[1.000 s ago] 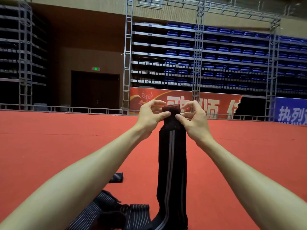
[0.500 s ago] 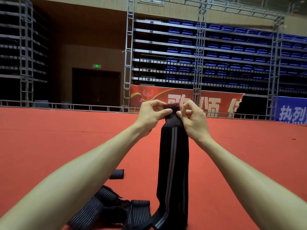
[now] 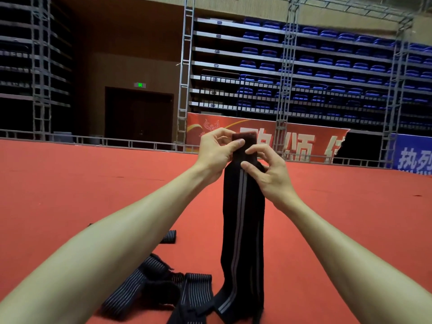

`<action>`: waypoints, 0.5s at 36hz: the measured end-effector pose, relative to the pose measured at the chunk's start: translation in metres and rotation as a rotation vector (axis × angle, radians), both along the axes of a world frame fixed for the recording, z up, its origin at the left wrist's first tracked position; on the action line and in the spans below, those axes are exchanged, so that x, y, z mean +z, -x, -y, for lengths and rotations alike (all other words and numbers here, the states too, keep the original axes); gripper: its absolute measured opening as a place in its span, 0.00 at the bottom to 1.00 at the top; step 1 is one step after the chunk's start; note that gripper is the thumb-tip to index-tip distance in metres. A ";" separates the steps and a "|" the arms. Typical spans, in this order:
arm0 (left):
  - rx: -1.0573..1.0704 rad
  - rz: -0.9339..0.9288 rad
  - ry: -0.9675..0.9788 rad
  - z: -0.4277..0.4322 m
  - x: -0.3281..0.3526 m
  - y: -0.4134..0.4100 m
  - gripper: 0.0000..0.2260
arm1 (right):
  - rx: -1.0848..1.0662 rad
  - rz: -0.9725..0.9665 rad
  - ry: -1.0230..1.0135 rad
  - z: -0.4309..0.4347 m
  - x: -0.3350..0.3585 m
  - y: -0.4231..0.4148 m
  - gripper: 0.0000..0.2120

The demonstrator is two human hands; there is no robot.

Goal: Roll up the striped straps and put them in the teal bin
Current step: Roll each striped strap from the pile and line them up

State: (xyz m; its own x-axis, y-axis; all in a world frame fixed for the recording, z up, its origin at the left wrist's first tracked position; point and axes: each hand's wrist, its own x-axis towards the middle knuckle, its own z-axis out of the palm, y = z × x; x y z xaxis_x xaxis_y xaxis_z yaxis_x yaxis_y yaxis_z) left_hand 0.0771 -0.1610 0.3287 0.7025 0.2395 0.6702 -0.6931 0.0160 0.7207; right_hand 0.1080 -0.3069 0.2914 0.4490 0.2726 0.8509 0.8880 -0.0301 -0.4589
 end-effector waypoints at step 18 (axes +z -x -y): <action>-0.057 -0.153 -0.303 0.016 -0.063 -0.004 0.07 | -0.032 -0.146 -0.255 -0.003 -0.007 -0.007 0.11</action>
State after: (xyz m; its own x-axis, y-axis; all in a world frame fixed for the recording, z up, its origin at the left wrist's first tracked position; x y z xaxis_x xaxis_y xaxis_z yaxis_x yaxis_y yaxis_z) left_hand 0.0815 -0.1765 0.2659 0.8071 0.0034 0.5904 -0.5804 -0.1791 0.7944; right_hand 0.1147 -0.3035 0.2845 0.5764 0.0423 0.8161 0.8127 0.0752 -0.5779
